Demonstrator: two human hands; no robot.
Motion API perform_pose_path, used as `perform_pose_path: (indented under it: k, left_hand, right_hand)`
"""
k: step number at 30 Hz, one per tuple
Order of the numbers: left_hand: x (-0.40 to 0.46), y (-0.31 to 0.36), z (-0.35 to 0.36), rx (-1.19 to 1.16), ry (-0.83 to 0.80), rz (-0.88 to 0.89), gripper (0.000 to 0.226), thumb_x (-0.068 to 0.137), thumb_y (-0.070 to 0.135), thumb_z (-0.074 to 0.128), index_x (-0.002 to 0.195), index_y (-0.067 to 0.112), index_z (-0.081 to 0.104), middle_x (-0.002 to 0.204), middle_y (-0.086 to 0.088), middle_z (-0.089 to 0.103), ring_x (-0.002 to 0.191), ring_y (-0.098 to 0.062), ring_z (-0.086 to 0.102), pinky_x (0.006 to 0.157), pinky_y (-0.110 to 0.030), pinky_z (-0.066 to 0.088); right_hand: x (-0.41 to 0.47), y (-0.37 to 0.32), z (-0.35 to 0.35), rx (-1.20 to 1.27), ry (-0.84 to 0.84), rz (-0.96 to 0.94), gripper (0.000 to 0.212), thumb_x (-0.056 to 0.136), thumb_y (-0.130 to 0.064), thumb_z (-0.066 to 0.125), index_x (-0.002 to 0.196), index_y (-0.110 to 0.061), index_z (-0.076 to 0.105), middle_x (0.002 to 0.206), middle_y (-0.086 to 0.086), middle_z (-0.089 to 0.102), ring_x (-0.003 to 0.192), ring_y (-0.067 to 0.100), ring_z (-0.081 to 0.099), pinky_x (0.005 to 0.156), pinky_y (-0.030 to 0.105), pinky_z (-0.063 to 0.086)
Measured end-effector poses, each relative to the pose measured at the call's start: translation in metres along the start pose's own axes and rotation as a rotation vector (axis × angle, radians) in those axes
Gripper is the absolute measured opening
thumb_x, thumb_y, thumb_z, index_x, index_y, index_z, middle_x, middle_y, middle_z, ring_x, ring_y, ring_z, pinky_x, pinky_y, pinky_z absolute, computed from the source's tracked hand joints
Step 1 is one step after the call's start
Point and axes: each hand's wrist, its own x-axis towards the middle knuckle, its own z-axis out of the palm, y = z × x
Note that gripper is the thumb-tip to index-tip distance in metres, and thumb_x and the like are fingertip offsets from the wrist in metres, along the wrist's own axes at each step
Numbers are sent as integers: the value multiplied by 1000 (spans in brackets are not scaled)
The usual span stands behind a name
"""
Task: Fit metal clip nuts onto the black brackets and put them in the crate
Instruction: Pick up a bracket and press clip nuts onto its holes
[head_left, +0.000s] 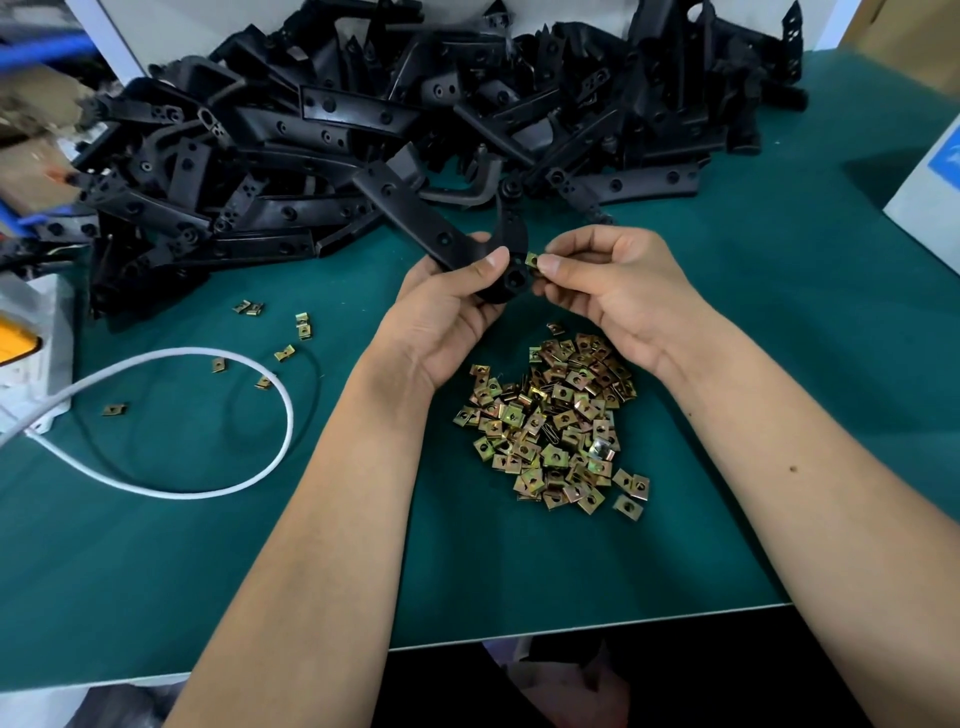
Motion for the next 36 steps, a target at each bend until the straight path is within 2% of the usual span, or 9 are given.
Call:
perform_pose_path:
  k: [8, 15, 19, 25, 29, 36]
  left_hand:
    - [-1, 0, 1, 24, 14, -7, 23, 91, -3, 67, 110, 9, 60, 93, -7, 76, 83, -17, 74, 69, -27, 58]
    - [-3, 1, 2, 155, -3, -36, 35, 89, -2, 69, 121, 6, 57, 100, -9, 72, 87, -19, 71, 71, -26, 57]
    - [-4, 4, 0, 177, -25, -67, 31, 85, 1, 72, 112, 9, 60, 99, -8, 73, 85, -18, 71, 67, -24, 56]
    - [-5, 3, 1, 241, -78, -86, 41, 88, 1, 69, 125, 7, 55, 106, -9, 71, 93, -22, 69, 81, -32, 59]
    - [-6, 3, 2, 205, -62, -89, 37, 89, 0, 68, 121, 12, 55, 99, -5, 74, 86, -18, 71, 69, -26, 58]
    - [-3, -1, 3, 204, -58, -44, 40, 92, -6, 66, 125, 9, 50, 99, -6, 74, 86, -19, 73, 69, -26, 58]
  right_hand:
    - [-1, -1, -1, -49, -26, 4, 15, 85, 9, 75, 90, -4, 68, 78, 10, 74, 72, 21, 74, 68, 23, 58]
    - [-4, -8, -8, -181, -84, 24, 21, 87, 9, 72, 91, -7, 61, 75, 8, 73, 70, 21, 74, 68, 24, 60]
    - [-5, -10, -8, -176, -123, 45, 25, 87, 11, 70, 89, -9, 56, 72, 7, 73, 68, 20, 74, 64, 23, 59]
    - [-6, -7, -5, -148, -129, 30, 28, 86, 10, 73, 91, -10, 55, 75, 10, 73, 66, 20, 72, 63, 24, 58]
    - [-4, -4, -6, -84, -109, 27, 30, 84, 10, 74, 91, -11, 55, 74, 9, 74, 64, 20, 72, 61, 23, 58]
    - [-1, -3, -9, -75, -92, 19, 25, 82, 7, 77, 93, -9, 60, 73, 8, 74, 64, 19, 72, 60, 22, 57]
